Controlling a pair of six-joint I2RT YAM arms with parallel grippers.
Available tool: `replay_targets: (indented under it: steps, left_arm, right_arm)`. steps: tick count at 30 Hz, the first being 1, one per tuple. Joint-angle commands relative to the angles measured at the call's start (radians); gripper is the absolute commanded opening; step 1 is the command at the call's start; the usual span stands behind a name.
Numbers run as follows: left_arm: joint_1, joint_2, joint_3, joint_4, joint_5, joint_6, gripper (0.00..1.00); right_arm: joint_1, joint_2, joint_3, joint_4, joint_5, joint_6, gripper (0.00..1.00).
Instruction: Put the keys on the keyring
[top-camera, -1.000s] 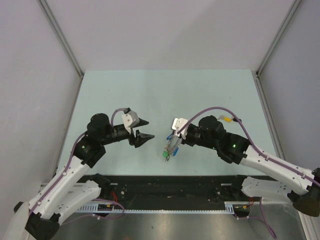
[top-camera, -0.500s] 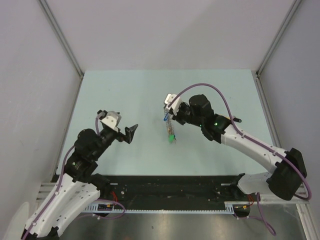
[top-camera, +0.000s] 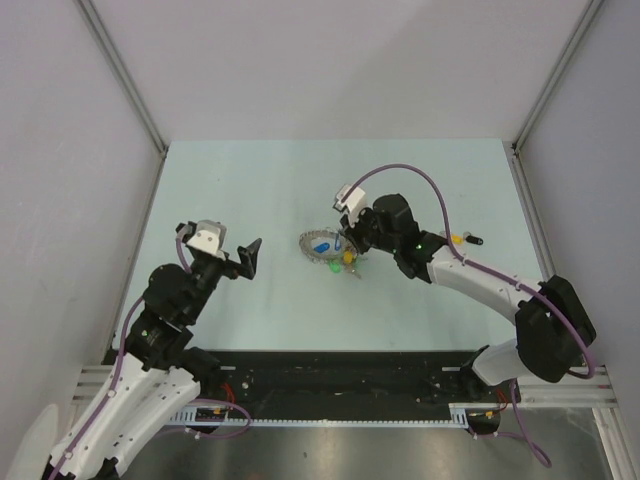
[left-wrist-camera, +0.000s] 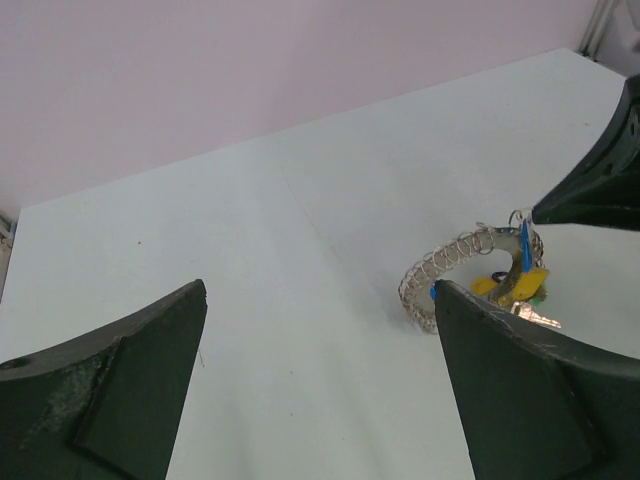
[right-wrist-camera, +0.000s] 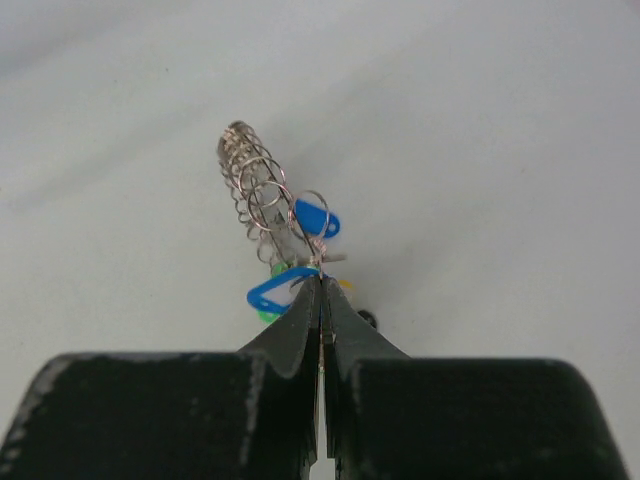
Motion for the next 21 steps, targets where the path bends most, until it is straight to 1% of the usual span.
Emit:
replay_targets:
  steps: [1,4,9,12,14,15,16,17,19,20,21]
  left_arm:
    - [0.010,-0.016,0.002,0.029,-0.013,-0.022,1.00]
    - [0.012,-0.025,-0.002,0.033,-0.006,-0.025,1.00]
    - [0.010,-0.037,-0.008,0.046,0.021,-0.025,1.00]
    - [0.012,-0.050,-0.016,0.059,0.035,-0.024,1.00]
    - [0.012,-0.060,-0.019,0.063,0.038,-0.025,0.99]
    - [0.010,-0.065,-0.019,0.064,0.037,-0.027,1.00]
    - [0.012,-0.065,-0.021,0.063,0.035,-0.027,1.00]
    - [0.010,-0.066,-0.019,0.060,0.038,-0.027,1.00]
    - [0.012,-0.073,-0.018,0.052,0.040,-0.029,1.00]
    - [0.010,-0.076,-0.018,0.052,0.043,-0.029,1.00]
    - [0.012,-0.080,-0.018,0.050,0.046,-0.029,1.00]
  right_arm:
    - [-0.009,-0.074,-0.101,0.050,0.026,0.109,0.00]
    - [-0.012,-0.121,-0.182,0.034,0.045,0.161,0.00]
    - [-0.021,-0.180,-0.293,0.037,0.087,0.237,0.05]
    - [-0.030,-0.213,-0.350,0.039,0.132,0.272,0.08]
    - [-0.037,-0.235,-0.388,0.043,0.161,0.330,0.10]
    - [-0.043,-0.259,-0.401,0.046,0.220,0.349,0.11]
    - [-0.046,-0.272,-0.411,0.048,0.236,0.367,0.13]
    - [-0.049,-0.287,-0.417,0.042,0.247,0.382,0.21]
    - [-0.055,-0.334,-0.425,0.013,0.285,0.424,0.30]
    - [-0.057,-0.351,-0.425,0.001,0.291,0.435,0.36]
    - [-0.055,-0.368,-0.425,-0.013,0.299,0.458,0.40]
